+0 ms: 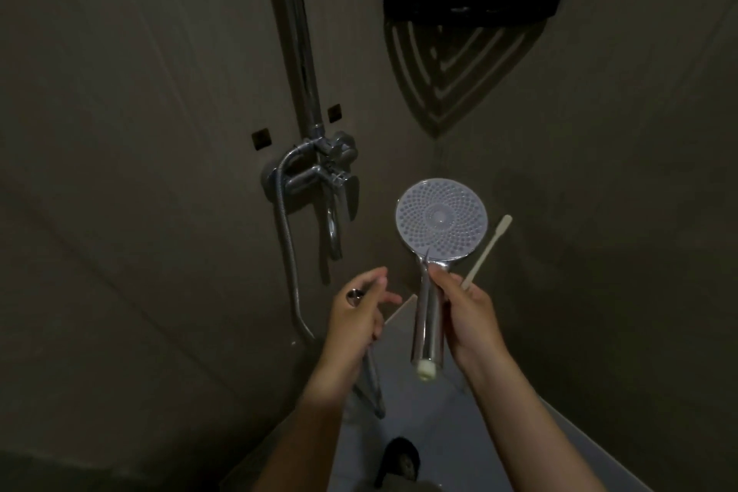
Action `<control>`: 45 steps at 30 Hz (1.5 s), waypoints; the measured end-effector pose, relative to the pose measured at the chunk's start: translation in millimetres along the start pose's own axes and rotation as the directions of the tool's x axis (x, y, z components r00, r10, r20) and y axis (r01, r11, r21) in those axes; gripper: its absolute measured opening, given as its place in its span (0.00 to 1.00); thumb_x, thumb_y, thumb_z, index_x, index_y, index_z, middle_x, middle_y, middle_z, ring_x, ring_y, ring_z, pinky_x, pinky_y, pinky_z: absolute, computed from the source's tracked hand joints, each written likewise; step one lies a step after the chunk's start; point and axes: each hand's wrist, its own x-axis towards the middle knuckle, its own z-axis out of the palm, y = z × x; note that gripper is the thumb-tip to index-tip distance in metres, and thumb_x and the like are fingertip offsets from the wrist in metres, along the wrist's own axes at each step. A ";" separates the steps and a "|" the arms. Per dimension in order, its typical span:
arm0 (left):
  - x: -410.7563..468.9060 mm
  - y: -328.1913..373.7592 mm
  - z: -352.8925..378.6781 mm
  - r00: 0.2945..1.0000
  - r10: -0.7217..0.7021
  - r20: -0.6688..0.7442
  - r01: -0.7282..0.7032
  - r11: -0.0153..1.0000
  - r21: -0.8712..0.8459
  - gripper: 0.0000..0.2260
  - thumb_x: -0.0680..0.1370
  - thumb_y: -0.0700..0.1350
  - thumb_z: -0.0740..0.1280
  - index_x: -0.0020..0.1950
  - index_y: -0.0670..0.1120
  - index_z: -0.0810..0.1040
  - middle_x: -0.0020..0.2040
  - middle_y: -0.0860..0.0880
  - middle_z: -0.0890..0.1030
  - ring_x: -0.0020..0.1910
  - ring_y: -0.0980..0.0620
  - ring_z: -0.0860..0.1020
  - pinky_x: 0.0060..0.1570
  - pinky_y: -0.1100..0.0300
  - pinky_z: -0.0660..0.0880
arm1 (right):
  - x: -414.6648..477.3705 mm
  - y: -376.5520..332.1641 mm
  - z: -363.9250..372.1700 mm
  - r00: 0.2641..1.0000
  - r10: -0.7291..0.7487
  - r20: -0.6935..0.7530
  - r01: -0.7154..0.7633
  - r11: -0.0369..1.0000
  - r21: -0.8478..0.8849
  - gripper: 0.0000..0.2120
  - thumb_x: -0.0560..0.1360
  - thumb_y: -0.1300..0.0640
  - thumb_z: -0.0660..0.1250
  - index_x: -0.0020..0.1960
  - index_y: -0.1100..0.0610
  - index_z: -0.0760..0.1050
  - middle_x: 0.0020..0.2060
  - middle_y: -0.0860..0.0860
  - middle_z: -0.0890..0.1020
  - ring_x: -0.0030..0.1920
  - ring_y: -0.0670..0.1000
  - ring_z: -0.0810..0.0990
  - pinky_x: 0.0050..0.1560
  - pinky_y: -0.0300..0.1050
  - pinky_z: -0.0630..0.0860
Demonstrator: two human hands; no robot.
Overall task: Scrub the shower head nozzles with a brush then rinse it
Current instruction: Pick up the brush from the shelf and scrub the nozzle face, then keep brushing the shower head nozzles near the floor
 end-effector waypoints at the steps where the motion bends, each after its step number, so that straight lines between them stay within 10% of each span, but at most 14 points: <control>1: 6.8 1.2 -4.5 0.999 -0.009 -0.039 0.009 1.000 -0.011 0.11 0.80 0.44 0.62 0.60 0.45 0.77 0.40 0.45 0.82 0.19 0.60 0.65 0.18 0.70 0.60 | 5.6 3.3 0.6 1.000 0.012 -0.006 -0.012 1.000 -0.008 0.08 0.73 0.59 0.69 0.36 0.58 0.74 0.26 0.51 0.75 0.28 0.48 0.74 0.33 0.42 0.69; 12: 112.6 15.4 -33.8 0.972 -0.065 -0.227 0.072 0.997 0.023 0.12 0.79 0.41 0.62 0.58 0.35 0.77 0.39 0.42 0.82 0.16 0.54 0.66 0.19 0.64 0.65 | 79.0 63.3 7.2 0.977 0.207 -0.051 -0.211 0.971 -0.110 0.06 0.72 0.58 0.71 0.38 0.57 0.76 0.28 0.49 0.80 0.31 0.47 0.78 0.33 0.40 0.70; 18: 165.2 19.0 -34.7 0.953 -0.085 -0.290 0.116 0.989 0.093 0.06 0.77 0.43 0.66 0.42 0.49 0.80 0.40 0.45 0.80 0.42 0.46 0.78 0.45 0.54 0.77 | 116.5 91.9 11.8 0.941 0.320 -0.112 -0.335 0.930 -0.151 0.07 0.70 0.56 0.73 0.43 0.60 0.80 0.38 0.56 0.84 0.41 0.55 0.81 0.46 0.47 0.75; 25: 192.6 16.3 -39.3 0.961 -0.079 -0.265 0.119 0.984 0.135 0.15 0.78 0.43 0.64 0.30 0.48 0.73 0.19 0.55 0.69 0.19 0.59 0.65 0.24 0.65 0.60 | 138.3 108.0 22.7 0.917 0.378 -0.130 -0.396 0.902 -0.173 0.09 0.73 0.59 0.69 0.48 0.65 0.75 0.36 0.57 0.79 0.37 0.52 0.77 0.38 0.41 0.74; 38: 188.5 15.3 -39.2 0.970 -0.134 -0.203 0.139 0.990 0.009 0.09 0.77 0.48 0.66 0.40 0.47 0.81 0.33 0.49 0.81 0.31 0.54 0.77 0.32 0.64 0.72 | 144.6 127.5 39.1 0.888 0.444 -0.118 -0.459 0.869 -0.187 0.10 0.73 0.58 0.69 0.50 0.64 0.76 0.39 0.56 0.79 0.39 0.52 0.77 0.38 0.42 0.74; 45: 177.2 19.3 -40.3 0.976 -0.153 -0.155 0.155 0.988 0.001 0.11 0.79 0.45 0.63 0.36 0.47 0.76 0.18 0.56 0.68 0.17 0.62 0.63 0.18 0.70 0.59 | 142.4 131.0 33.0 0.877 0.467 -0.113 -0.480 0.863 -0.155 0.10 0.73 0.59 0.69 0.51 0.64 0.75 0.38 0.56 0.79 0.38 0.52 0.77 0.37 0.42 0.74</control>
